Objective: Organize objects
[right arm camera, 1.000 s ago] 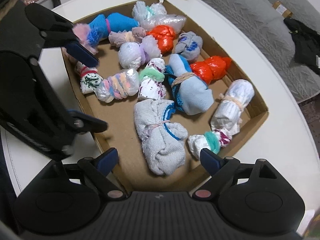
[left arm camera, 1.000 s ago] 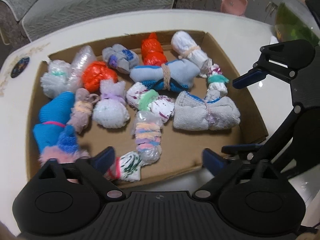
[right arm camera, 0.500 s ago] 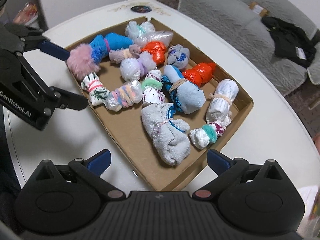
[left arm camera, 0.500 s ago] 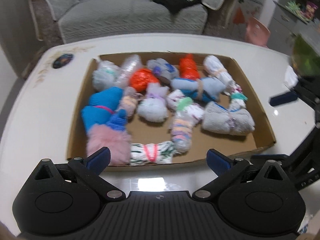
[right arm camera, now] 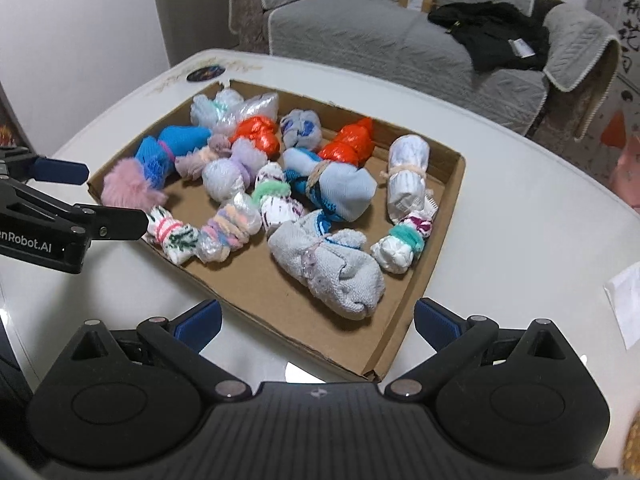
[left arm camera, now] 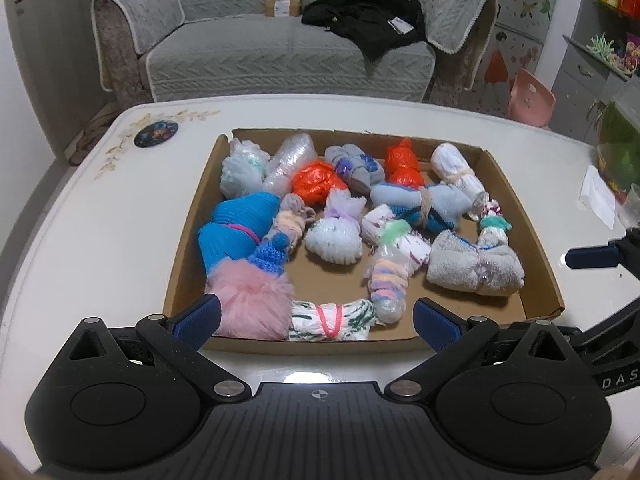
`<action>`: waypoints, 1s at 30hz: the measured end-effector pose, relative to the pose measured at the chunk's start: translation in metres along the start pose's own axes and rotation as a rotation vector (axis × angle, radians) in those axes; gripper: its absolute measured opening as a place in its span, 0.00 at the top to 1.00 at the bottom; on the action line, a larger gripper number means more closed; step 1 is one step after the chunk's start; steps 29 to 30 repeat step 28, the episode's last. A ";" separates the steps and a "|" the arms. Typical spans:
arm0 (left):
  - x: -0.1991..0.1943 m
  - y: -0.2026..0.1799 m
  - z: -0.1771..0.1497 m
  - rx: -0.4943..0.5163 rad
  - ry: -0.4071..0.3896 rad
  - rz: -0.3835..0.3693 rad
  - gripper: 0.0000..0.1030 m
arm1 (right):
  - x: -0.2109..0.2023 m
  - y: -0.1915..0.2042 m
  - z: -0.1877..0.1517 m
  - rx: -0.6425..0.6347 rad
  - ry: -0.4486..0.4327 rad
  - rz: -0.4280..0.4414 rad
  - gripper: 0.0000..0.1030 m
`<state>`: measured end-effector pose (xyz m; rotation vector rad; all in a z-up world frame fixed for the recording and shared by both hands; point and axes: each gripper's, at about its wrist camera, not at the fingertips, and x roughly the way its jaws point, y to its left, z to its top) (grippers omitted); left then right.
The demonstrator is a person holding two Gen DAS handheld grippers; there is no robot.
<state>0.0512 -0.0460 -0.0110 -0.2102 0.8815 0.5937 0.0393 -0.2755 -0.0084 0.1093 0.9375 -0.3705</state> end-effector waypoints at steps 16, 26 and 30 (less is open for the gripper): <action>-0.004 0.011 0.008 -0.030 -0.045 -0.004 0.00 | -0.002 -0.001 -0.001 0.032 -0.017 0.008 0.01; -0.009 0.003 0.009 -0.002 -0.081 -0.035 0.00 | 0.000 0.002 -0.001 0.031 -0.013 0.012 0.01; -0.010 0.002 0.010 0.011 -0.087 -0.035 0.00 | -0.001 0.002 -0.001 0.030 -0.014 0.014 0.01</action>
